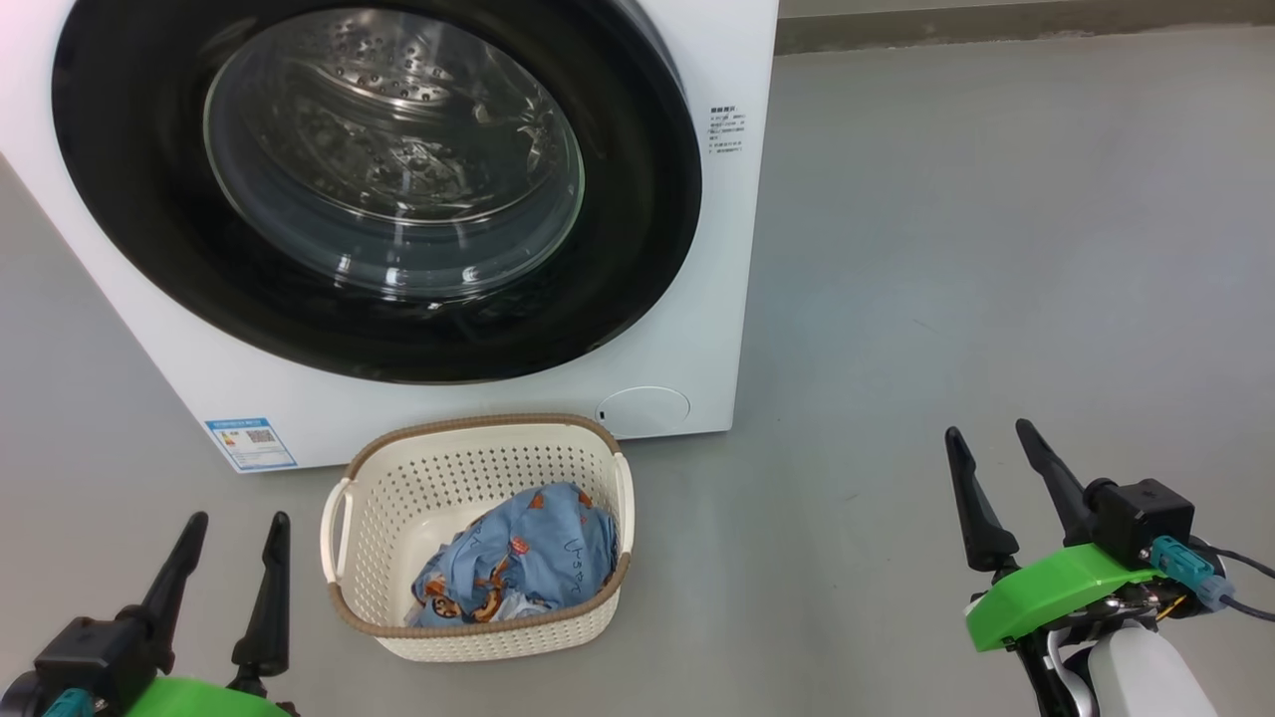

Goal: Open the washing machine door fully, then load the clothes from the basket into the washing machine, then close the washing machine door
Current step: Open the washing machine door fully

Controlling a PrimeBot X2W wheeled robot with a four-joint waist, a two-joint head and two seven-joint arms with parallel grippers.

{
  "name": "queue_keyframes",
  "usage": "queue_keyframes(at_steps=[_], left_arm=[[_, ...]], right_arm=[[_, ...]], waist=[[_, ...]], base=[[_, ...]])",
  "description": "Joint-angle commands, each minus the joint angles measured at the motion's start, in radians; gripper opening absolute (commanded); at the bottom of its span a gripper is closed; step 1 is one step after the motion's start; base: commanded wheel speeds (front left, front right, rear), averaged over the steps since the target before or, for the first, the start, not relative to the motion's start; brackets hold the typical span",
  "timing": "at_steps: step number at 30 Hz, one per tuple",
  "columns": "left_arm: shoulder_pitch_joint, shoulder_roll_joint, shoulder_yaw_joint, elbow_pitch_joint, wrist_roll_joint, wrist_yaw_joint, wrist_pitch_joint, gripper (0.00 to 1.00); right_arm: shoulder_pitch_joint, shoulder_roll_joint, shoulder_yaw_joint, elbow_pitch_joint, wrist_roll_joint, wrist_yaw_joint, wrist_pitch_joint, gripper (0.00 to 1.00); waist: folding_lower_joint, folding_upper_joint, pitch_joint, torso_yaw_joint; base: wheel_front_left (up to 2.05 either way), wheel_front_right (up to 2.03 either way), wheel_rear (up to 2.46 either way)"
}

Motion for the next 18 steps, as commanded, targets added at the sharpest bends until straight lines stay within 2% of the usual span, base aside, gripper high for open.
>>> queue_keyframes(at_steps=[1, 11, 18], left_arm=[[-0.022, 0.019, 0.038, -0.031, 0.001, -0.002, -0.006, 1.00], [-0.019, 0.018, 0.038, -0.033, -0.002, -0.002, -0.006, 1.00], [-0.019, 0.017, 0.040, -0.033, -0.008, -0.002, -0.006, 1.00]], right_arm=[[-0.034, 0.003, 0.018, -0.033, -0.008, -0.001, -0.012, 1.00], [-0.069, 0.008, -0.005, -0.060, 0.036, -0.001, -0.012, 1.00], [-0.101, 0.024, -0.053, -0.070, 0.192, -0.001, -0.012, 1.00]], waist=[[0.0000, 0.0000, 0.002, 0.001], [0.0000, 0.0000, 0.006, 0.002], [0.0000, 0.0000, 0.012, 0.005]], base=[[0.00, 0.00, 0.00], [0.00, 0.00, 0.00], [0.00, 0.00, 0.00]])
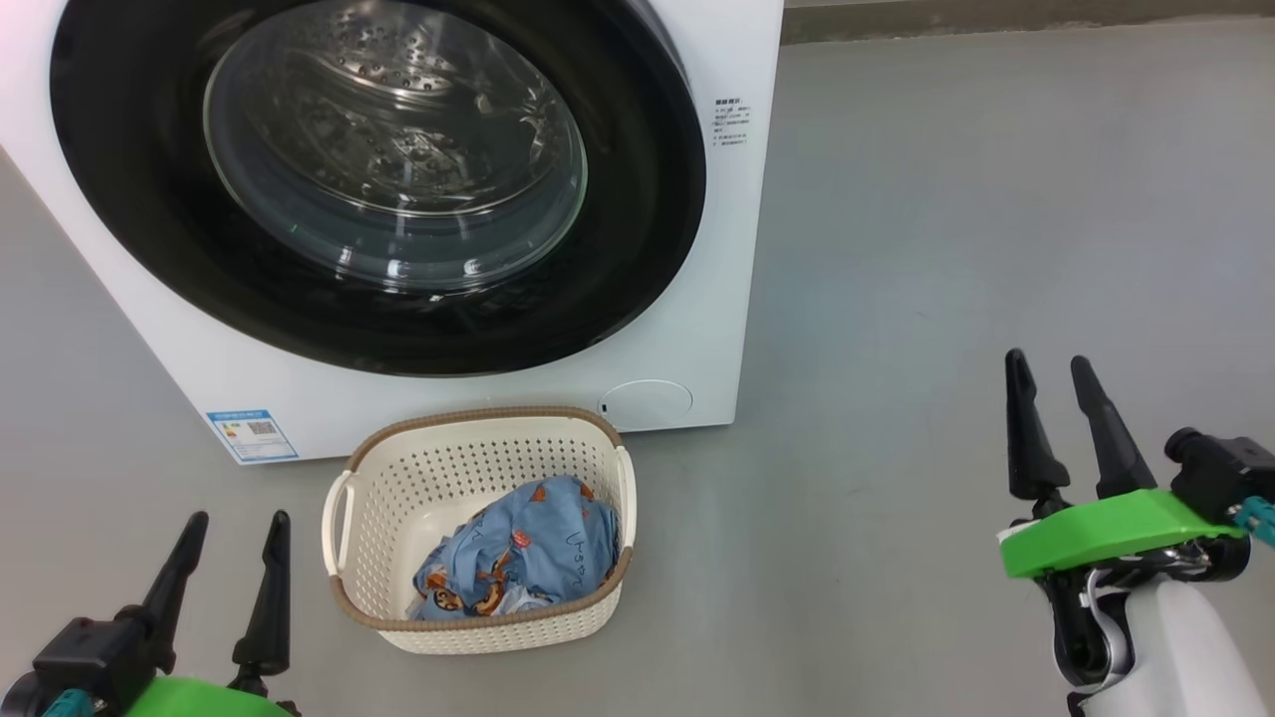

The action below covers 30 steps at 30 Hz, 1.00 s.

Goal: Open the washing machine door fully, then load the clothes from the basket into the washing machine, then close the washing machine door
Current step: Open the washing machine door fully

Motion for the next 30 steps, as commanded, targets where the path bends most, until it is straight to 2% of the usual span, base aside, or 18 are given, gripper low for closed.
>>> queue_keyframes(at_steps=[1, 5, 6, 7, 10, 11, 15, 20, 30], left_arm=[[-0.020, 0.021, 0.039, -0.029, -0.005, -0.002, -0.006, 1.00], [-0.020, 0.020, 0.034, -0.032, -0.007, -0.002, -0.006, 1.00], [-0.020, 0.020, 0.033, -0.032, -0.008, -0.002, -0.006, 1.00], [-0.020, 0.019, 0.032, -0.032, -0.009, -0.002, -0.006, 1.00], [-0.022, 0.019, 0.027, -0.034, -0.015, -0.002, -0.006, 1.00], [-0.024, 0.019, 0.025, -0.034, -0.017, -0.002, -0.006, 1.00], [-0.030, 0.021, 0.018, -0.034, -0.024, -0.002, -0.006, 1.00], [-0.039, 0.021, -0.001, -0.028, -0.031, -0.002, -0.006, 1.00], [-0.046, 0.023, -0.016, -0.028, -0.039, -0.002, -0.006, 1.00]], right_arm=[[-0.044, 0.004, 0.020, -0.031, 0.022, -0.001, -0.012, 1.00], [-0.063, 0.009, -0.001, -0.029, 0.121, -0.001, -0.012, 1.00], [-0.067, 0.010, -0.003, -0.026, 0.144, -0.001, -0.012, 0.96], [-0.073, 0.011, -0.012, -0.021, 0.185, -0.001, -0.012, 0.82], [-0.095, 0.012, -0.030, -0.011, 0.321, -0.001, -0.012, 0.24], [-0.104, 0.012, -0.035, -0.006, 0.379, -0.001, -0.012, 0.00], [-0.136, 0.013, -0.029, 0.033, 0.579, -0.001, -0.012, 0.00], [-0.195, 0.013, -0.005, 0.099, 0.731, -0.001, 0.028, 0.00], [-0.304, -0.037, -0.048, 0.209, 0.852, -0.001, 0.160, 0.00]], waist=[[0.0000, 0.0000, 0.002, 0.001], [0.0000, 0.0000, 0.006, 0.005], [0.0000, 0.0000, 0.008, 0.006], [0.0000, 0.0000, 0.010, 0.008], [0.0000, 0.0000, 0.020, 0.013], [0.0000, 0.0000, 0.024, 0.015], [0.0000, 0.0000, 0.038, 0.022], [0.0000, 0.0000, 0.046, 0.032], [0.0000, 0.0000, 0.058, 0.041]], base=[[0.00, 0.00, 0.00], [0.00, 0.00, 0.00], [0.00, 0.00, 0.00], [0.00, 0.00, 0.00], [0.00, 0.00, 0.00], [0.00, 0.00, 0.00], [0.00, 0.00, 0.00], [0.00, 0.00, 0.00], [0.00, 0.00, 0.00]])
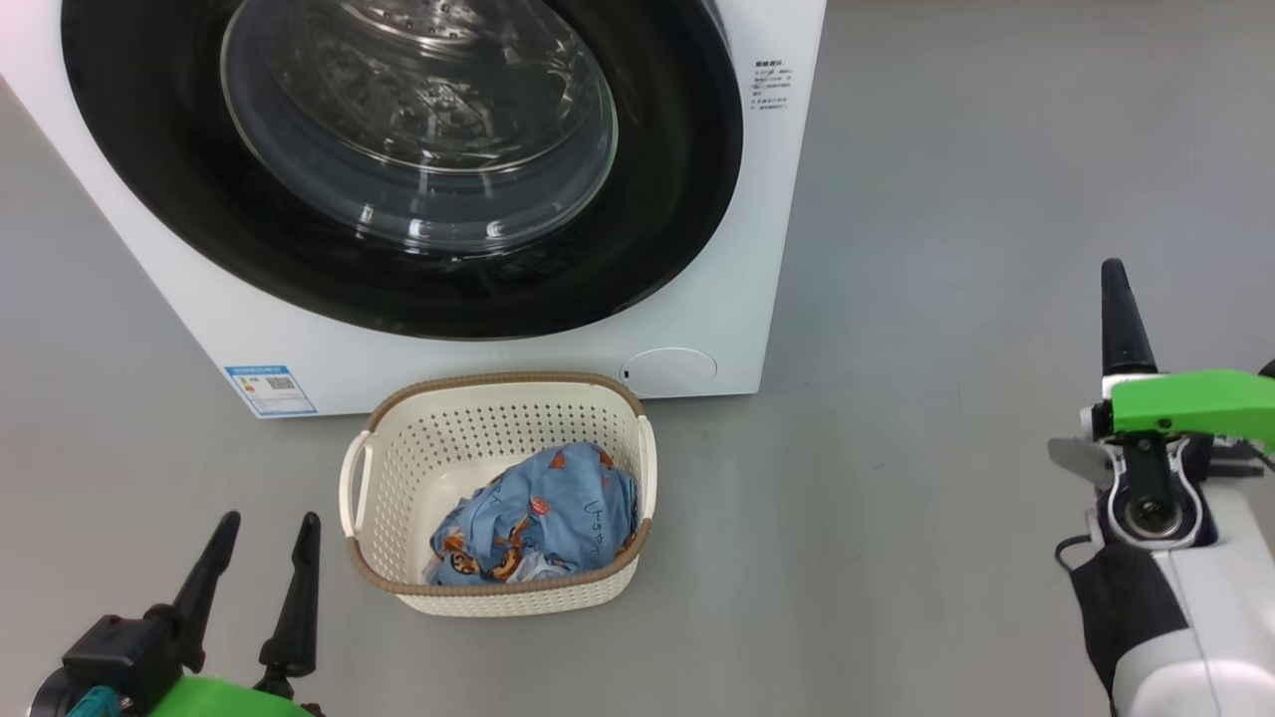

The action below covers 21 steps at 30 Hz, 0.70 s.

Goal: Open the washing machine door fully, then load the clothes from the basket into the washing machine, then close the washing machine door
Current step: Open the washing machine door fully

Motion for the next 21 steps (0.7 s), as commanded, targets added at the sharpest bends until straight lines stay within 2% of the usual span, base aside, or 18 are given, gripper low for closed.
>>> queue_keyframes(at_steps=[1, 9, 21], left_arm=[[-0.045, 0.025, 0.032, -0.025, -0.010, -0.002, -0.006, 1.00], [-0.065, 0.031, 0.021, -0.033, -0.020, -0.002, -0.006, 1.00], [-0.123, 0.039, 0.001, -0.048, -0.039, -0.002, -0.006, 1.00]], right_arm=[[-0.054, -0.008, 0.014, -0.004, 0.014, -0.001, 0.022, 0.00], [-0.186, -0.040, -0.022, 0.124, 0.030, -0.001, 0.113, 0.00], [-0.422, -0.087, -0.048, 0.298, -0.019, -0.001, 0.259, 0.00]], waist=[[0.0000, -0.0001, 0.006, 0.001], [0.0000, -0.0001, 0.049, 0.010], [0.0000, -0.0001, 0.139, 0.038]], base=[[0.00, 0.00, 0.00], [0.00, 0.00, 0.00], [0.00, 0.00, 0.00]])
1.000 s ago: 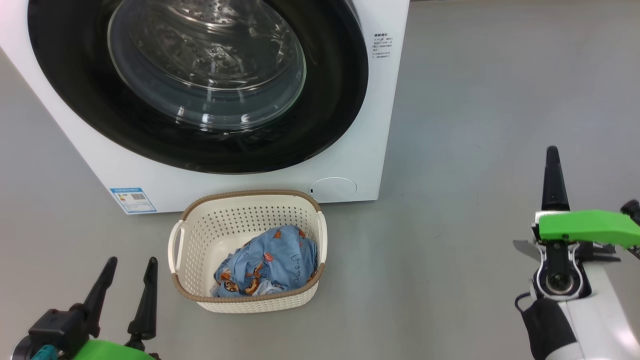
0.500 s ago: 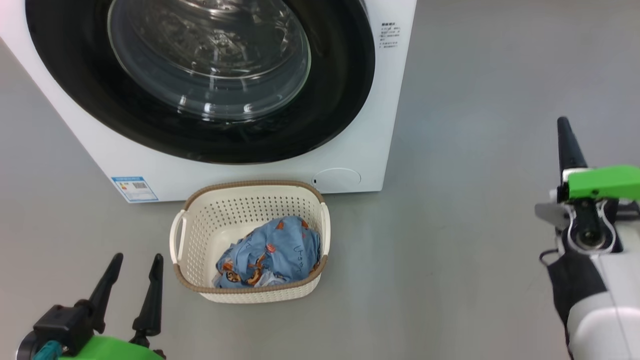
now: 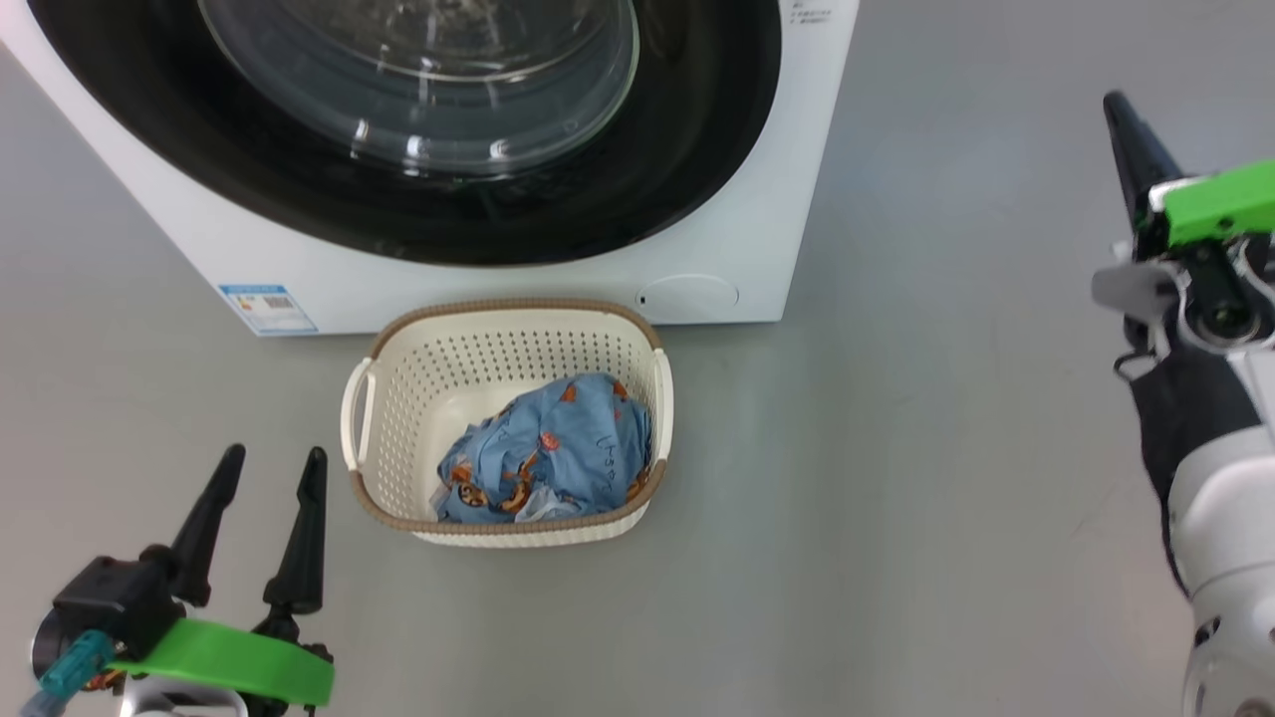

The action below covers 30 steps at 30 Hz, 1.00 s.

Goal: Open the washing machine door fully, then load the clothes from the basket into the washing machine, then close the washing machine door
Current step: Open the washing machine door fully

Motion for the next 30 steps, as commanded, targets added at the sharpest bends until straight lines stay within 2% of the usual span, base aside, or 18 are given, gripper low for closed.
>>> queue_keyframes(at_steps=[1, 8, 18, 30], left_arm=[[-0.042, 0.028, 0.034, -0.029, -0.005, -0.002, -0.006, 1.00], [-0.076, 0.026, 0.037, -0.041, -0.013, -0.002, -0.006, 1.00], [-0.123, 0.018, 0.043, -0.057, -0.018, -0.002, -0.006, 1.00], [-0.158, 0.008, 0.040, -0.068, -0.024, -0.002, -0.006, 1.00]], right_arm=[[-0.046, -0.002, 0.010, -0.016, -0.009, -0.001, 0.012, 0.00], [-0.173, -0.018, 0.015, 0.026, -0.036, -0.001, 0.133, 0.00], [-0.311, -0.018, -0.001, 0.047, -0.080, -0.001, 0.234, 0.00], [-0.399, 0.021, -0.018, 0.006, -0.109, -0.001, 0.350, 0.00]], waist=[[0.0000, -0.0001, 0.022, 0.012], [0.0000, -0.0001, 0.072, 0.024], [0.0000, -0.0001, 0.137, 0.043], [0.0000, -0.0001, 0.195, 0.074]], base=[[0.00, 0.00, 0.00], [0.00, 0.00, 0.00], [0.00, 0.00, 0.00], [0.00, 0.00, 0.00]])
